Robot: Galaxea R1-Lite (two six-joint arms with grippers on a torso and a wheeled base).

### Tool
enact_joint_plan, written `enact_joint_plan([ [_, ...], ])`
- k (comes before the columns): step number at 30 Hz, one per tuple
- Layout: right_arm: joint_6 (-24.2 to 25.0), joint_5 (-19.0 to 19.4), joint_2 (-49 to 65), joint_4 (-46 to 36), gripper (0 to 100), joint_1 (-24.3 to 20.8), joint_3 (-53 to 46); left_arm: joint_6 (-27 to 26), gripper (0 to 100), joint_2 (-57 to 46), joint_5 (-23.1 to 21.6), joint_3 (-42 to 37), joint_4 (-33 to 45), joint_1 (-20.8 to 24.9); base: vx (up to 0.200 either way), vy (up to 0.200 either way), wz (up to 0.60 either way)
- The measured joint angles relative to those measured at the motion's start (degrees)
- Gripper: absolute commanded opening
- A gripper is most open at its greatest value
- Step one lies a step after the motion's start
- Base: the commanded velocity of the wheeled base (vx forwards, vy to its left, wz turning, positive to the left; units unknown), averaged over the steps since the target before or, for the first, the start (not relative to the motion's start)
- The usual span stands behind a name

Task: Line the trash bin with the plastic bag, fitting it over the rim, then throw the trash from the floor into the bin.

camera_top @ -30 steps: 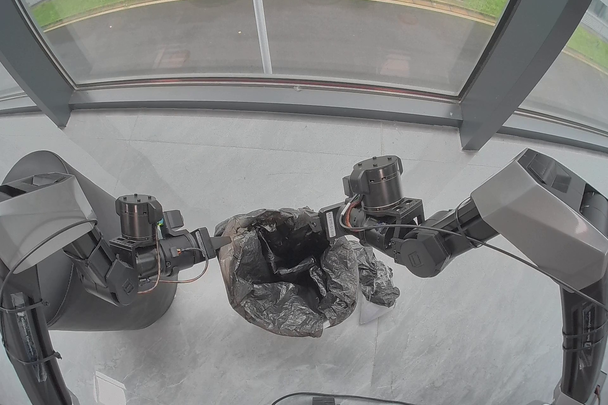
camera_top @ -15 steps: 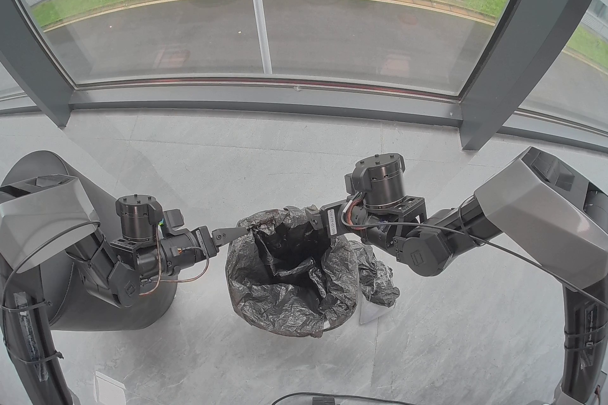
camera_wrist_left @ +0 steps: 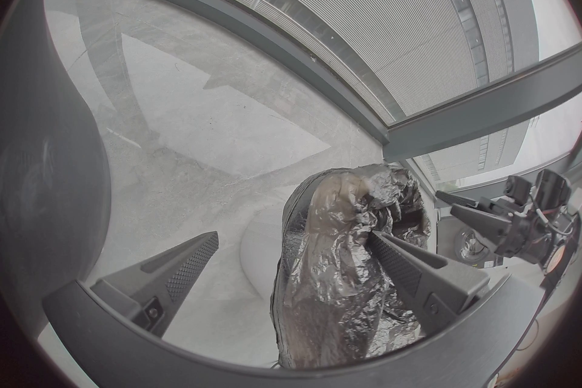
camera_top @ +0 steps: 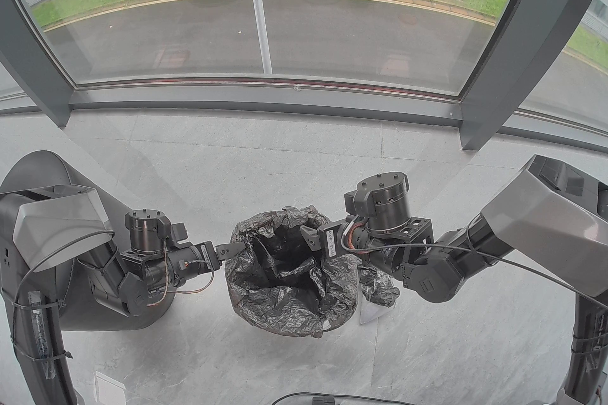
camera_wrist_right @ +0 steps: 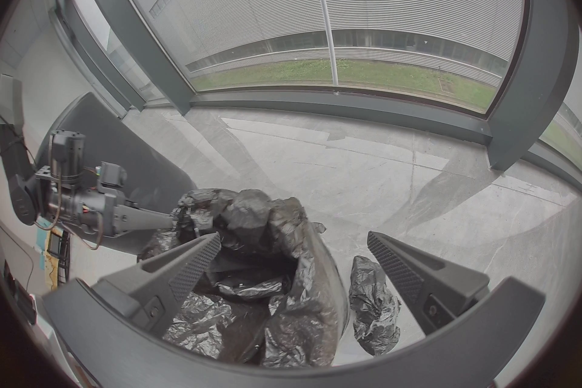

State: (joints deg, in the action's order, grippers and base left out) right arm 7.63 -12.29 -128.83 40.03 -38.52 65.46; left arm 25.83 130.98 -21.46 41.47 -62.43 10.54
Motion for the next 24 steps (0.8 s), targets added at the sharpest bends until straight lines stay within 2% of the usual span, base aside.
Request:
enact_joint_plan([
  [5,-0.1,0.0,-0.4,0.8,100,-0.4,-0.9,-0.7,100,1.5,0.2,-1.6,-3.9,0.7,0.0,0.0,0.0],
  [15,-0.5,-0.1,-3.7,0.9,100,1.6,1.3,-0.6,100,2.8,0.2,-2.4,-4.6,1.1,0.0,0.0,0.0],
  [24,-1.5,-0.2,-6.9,0.7,100,2.9,3.3,-0.4,100,-2.6,0.1,-5.1,-6.4,2.0,0.0,0.0,0.0],
])
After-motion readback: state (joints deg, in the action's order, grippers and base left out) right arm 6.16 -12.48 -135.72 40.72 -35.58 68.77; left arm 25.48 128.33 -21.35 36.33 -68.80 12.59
